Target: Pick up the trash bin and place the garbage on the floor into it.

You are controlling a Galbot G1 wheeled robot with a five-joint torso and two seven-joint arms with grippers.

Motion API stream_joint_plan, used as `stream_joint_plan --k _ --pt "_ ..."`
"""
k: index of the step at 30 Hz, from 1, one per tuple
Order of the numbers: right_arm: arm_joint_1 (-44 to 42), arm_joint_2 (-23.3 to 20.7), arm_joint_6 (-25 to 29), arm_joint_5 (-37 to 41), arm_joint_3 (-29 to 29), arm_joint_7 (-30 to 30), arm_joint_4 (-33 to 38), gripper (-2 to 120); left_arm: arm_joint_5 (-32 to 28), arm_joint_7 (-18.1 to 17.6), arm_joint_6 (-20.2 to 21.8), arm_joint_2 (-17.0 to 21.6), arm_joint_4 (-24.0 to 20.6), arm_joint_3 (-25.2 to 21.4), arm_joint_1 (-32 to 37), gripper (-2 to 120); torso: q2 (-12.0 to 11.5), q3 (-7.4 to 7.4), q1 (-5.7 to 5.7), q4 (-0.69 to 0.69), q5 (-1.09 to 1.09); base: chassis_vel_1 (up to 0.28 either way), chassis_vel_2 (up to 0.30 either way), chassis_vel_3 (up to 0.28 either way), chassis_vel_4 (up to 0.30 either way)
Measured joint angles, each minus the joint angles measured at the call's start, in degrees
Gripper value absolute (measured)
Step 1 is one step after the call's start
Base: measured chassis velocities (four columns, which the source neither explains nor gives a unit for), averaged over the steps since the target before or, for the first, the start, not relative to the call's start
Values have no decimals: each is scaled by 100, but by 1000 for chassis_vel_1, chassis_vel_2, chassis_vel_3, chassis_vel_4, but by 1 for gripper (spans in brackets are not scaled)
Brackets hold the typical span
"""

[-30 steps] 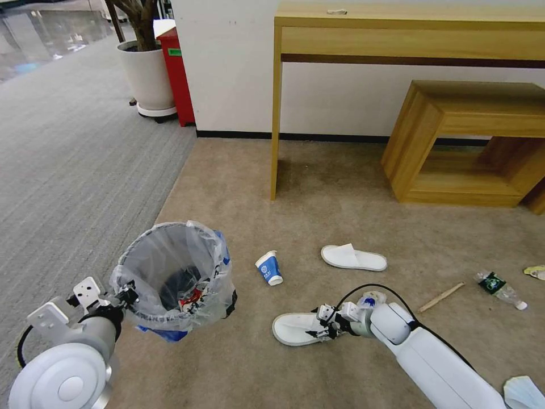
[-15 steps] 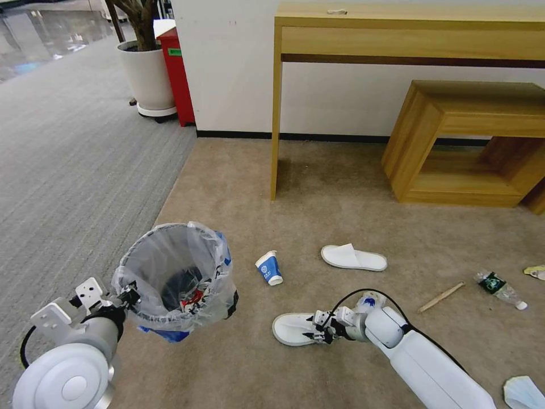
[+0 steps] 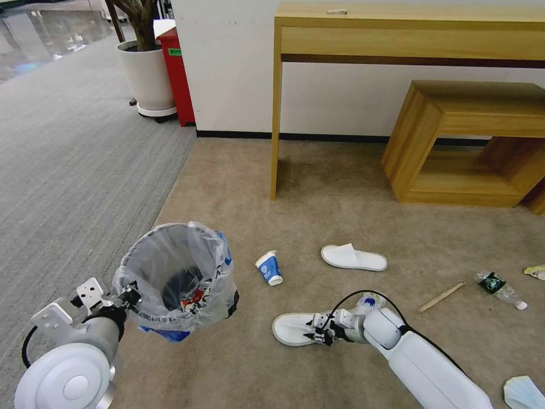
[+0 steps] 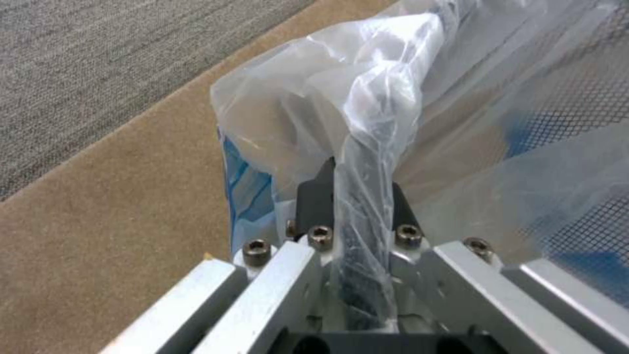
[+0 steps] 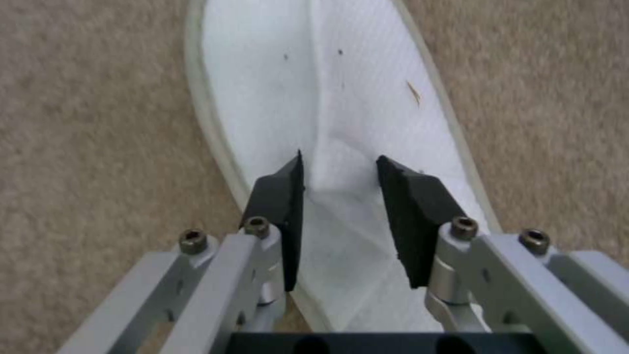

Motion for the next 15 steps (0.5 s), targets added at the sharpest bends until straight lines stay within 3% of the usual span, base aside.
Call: stream_joint_plan --k 15 --pt "3 7 65 -44 125 153 -83 12 15 2 -1 -17 -32 13 17 1 0 0 0 0 0 0 0 0 0"
